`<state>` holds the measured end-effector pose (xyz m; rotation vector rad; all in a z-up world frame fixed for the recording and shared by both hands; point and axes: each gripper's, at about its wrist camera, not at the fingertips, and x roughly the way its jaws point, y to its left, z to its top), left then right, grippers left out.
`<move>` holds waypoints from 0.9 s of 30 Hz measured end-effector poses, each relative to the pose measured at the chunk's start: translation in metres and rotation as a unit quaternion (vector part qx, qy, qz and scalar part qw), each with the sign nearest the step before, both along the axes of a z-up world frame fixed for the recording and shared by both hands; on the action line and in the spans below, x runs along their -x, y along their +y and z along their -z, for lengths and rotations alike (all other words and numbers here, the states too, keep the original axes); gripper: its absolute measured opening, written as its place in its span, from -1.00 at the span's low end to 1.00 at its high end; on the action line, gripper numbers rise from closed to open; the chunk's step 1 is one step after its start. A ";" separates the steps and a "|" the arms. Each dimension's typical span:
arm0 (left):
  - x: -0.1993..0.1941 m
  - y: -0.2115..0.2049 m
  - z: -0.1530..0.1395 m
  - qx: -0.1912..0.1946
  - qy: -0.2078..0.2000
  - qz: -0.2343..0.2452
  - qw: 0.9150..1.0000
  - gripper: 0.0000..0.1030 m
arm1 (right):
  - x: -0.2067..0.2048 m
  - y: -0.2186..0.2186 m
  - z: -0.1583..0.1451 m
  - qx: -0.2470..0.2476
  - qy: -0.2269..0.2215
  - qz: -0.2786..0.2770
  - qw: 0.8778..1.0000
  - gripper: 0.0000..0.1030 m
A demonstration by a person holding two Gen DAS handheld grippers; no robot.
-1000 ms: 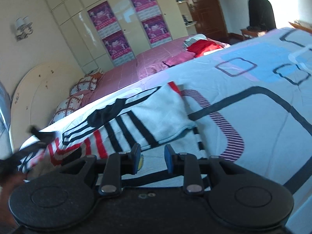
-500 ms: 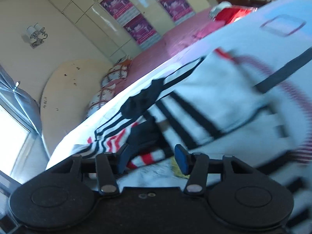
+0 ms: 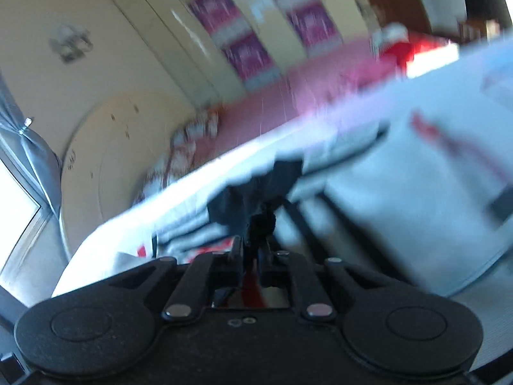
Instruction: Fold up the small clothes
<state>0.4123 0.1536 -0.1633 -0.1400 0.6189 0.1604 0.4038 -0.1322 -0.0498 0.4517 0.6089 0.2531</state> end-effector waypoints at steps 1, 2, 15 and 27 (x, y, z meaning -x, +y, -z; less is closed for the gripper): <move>0.000 -0.001 0.001 0.000 0.000 0.001 1.000 -0.37 | 0.009 -0.006 -0.006 0.015 -0.016 0.012 1.000 -0.83; 0.000 0.000 0.001 0.004 -0.002 0.000 1.000 -0.37 | 0.016 -0.013 -0.006 0.022 -0.021 0.024 0.999 -0.83; 0.001 0.000 0.001 0.013 0.000 0.000 1.000 -0.37 | 0.017 -0.025 0.003 0.022 -0.008 0.016 1.000 -0.83; 0.000 -0.005 0.001 0.002 0.004 0.002 1.000 -0.37 | 0.007 -0.036 0.029 0.049 0.023 0.027 0.998 -0.83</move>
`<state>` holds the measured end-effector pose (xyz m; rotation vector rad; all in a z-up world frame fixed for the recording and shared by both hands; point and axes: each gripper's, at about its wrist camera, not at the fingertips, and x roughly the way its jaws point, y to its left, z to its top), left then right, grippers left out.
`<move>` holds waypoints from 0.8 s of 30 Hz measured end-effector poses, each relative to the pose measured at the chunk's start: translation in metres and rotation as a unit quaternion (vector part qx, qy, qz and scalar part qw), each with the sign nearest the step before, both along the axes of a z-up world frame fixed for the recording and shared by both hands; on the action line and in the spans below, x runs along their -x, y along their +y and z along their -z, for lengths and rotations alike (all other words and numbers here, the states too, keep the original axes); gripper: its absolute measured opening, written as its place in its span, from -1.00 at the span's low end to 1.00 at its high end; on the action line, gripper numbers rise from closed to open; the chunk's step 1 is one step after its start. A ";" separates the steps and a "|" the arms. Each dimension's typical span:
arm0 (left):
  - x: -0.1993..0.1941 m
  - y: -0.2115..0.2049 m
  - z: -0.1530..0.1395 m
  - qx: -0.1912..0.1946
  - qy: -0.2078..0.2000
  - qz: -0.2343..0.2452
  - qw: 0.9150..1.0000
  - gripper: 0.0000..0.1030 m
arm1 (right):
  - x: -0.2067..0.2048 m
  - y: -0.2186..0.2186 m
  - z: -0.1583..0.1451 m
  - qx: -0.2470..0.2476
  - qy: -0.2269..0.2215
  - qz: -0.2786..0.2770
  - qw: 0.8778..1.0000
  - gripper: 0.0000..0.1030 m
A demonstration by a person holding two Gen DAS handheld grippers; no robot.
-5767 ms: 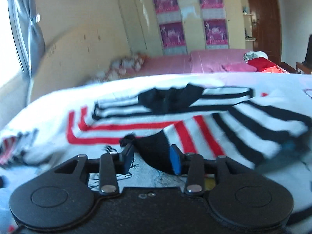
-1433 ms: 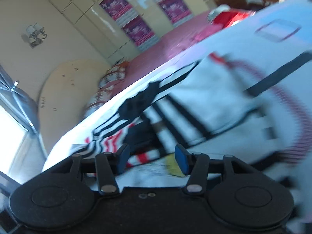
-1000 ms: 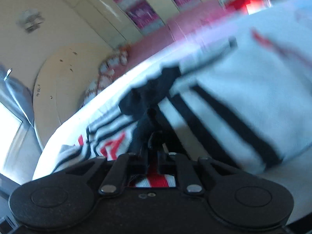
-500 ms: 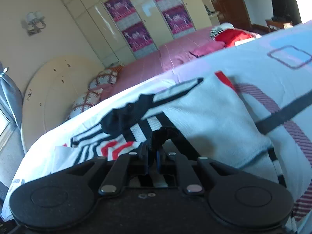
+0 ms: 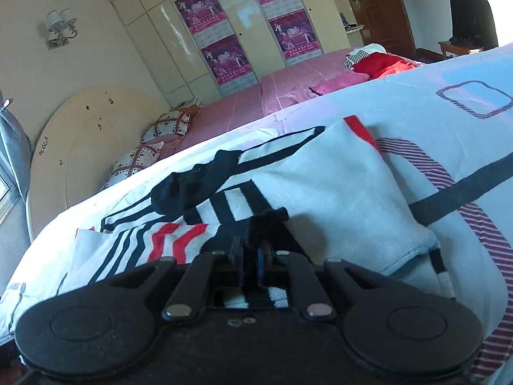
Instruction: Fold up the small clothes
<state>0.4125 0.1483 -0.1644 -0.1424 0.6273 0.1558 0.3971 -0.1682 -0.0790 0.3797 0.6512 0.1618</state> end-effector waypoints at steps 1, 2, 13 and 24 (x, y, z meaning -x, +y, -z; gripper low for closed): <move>0.000 -0.001 0.000 -0.001 0.001 0.000 1.000 -0.37 | -0.002 0.000 0.002 0.002 0.006 0.002 1.000 -0.83; 0.000 -0.001 0.000 -0.001 0.001 0.001 1.000 -0.37 | -0.005 0.000 0.005 0.008 0.015 0.005 1.000 -0.82; -0.004 0.037 -0.052 0.037 -0.068 0.045 0.996 0.05 | 0.000 -0.017 -0.014 0.037 -0.023 -0.008 0.999 -0.70; -0.141 -0.004 -0.017 0.007 0.019 0.110 0.994 0.06 | -0.050 0.002 0.004 0.087 0.008 -0.025 0.996 -0.73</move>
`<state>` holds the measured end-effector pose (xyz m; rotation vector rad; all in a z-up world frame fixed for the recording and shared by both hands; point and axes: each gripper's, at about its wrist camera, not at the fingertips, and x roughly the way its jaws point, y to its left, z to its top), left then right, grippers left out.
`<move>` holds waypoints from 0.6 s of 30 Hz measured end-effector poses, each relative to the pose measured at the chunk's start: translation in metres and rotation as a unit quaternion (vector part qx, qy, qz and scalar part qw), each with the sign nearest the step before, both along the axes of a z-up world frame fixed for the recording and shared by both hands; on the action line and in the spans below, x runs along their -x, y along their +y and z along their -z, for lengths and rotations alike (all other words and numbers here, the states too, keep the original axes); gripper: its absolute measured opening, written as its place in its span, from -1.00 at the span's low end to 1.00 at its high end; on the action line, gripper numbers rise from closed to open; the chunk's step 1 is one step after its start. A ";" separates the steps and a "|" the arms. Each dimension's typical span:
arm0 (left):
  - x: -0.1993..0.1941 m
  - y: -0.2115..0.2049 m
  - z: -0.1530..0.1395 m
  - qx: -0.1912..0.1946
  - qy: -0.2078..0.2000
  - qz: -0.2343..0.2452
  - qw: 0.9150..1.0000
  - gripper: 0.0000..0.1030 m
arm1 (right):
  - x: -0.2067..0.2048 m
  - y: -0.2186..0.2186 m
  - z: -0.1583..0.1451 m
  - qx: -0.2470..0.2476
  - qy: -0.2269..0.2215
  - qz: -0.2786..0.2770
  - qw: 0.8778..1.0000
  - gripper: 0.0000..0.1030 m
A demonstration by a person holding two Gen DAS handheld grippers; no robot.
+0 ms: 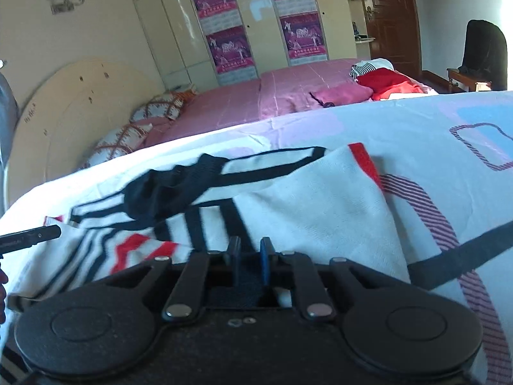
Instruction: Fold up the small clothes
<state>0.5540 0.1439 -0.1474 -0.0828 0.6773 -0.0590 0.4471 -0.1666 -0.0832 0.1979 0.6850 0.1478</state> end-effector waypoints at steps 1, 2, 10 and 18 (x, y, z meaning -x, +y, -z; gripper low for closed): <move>-0.002 0.003 0.006 -0.001 0.005 -0.005 1.000 0.06 | -0.004 -0.003 0.004 0.011 0.007 0.003 1.000 -0.79; -0.001 0.007 0.008 0.011 0.000 -0.010 1.000 0.06 | -0.009 -0.006 0.007 0.024 0.014 0.013 1.000 -0.87; 0.002 0.022 0.007 0.031 -0.007 -0.038 0.999 0.06 | 0.003 -0.029 -0.005 -0.036 0.003 0.003 0.999 -0.49; 0.038 0.002 -0.022 -0.020 -0.045 -0.031 0.998 0.06 | 0.001 -0.006 0.000 0.015 0.037 -0.010 0.999 -0.71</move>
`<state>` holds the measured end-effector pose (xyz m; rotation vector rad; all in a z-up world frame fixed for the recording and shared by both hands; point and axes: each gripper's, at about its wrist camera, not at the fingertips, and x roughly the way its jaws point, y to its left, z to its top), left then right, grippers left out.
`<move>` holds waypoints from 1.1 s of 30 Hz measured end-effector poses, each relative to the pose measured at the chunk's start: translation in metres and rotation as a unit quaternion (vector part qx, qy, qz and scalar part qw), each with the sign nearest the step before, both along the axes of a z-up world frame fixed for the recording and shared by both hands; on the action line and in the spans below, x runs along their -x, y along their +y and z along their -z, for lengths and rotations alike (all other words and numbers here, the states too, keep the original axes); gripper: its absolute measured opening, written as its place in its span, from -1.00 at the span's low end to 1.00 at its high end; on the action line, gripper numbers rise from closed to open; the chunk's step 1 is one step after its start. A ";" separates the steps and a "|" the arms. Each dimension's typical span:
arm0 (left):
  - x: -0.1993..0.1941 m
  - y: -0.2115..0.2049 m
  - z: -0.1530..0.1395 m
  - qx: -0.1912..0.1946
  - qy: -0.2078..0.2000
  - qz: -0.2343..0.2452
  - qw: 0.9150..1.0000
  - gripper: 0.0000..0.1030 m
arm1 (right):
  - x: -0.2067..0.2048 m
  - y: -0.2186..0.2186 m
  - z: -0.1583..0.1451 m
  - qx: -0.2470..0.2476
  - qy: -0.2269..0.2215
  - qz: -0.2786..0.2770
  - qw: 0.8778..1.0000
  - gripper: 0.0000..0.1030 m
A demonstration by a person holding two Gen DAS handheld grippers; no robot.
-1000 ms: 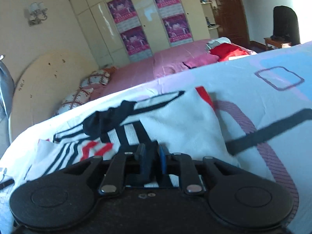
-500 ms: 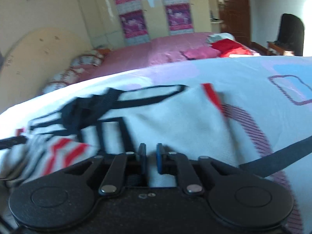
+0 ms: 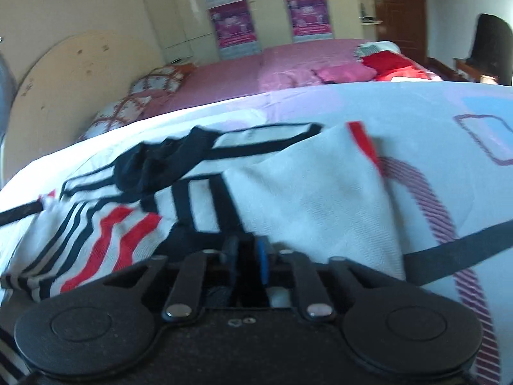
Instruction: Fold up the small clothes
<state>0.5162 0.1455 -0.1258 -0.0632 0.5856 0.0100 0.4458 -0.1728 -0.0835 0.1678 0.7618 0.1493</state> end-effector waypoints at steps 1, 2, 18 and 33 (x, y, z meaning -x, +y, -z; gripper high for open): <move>0.014 -0.006 -0.006 0.001 -0.011 0.009 1.000 0.06 | 0.006 -0.003 -0.006 0.001 -0.013 0.007 1.000 -0.68; 0.026 -0.012 -0.009 0.001 -0.017 0.020 1.000 0.06 | 0.013 -0.005 -0.013 -0.008 -0.026 0.004 1.000 -0.60; 0.066 -0.037 0.022 -0.033 0.025 0.019 0.999 0.09 | 0.025 0.006 0.009 -0.017 0.012 -0.018 1.000 -0.37; 0.059 -0.045 -0.001 -0.027 0.000 0.002 1.000 0.09 | 0.045 -0.002 -0.009 -0.001 -0.029 -0.003 1.000 -0.74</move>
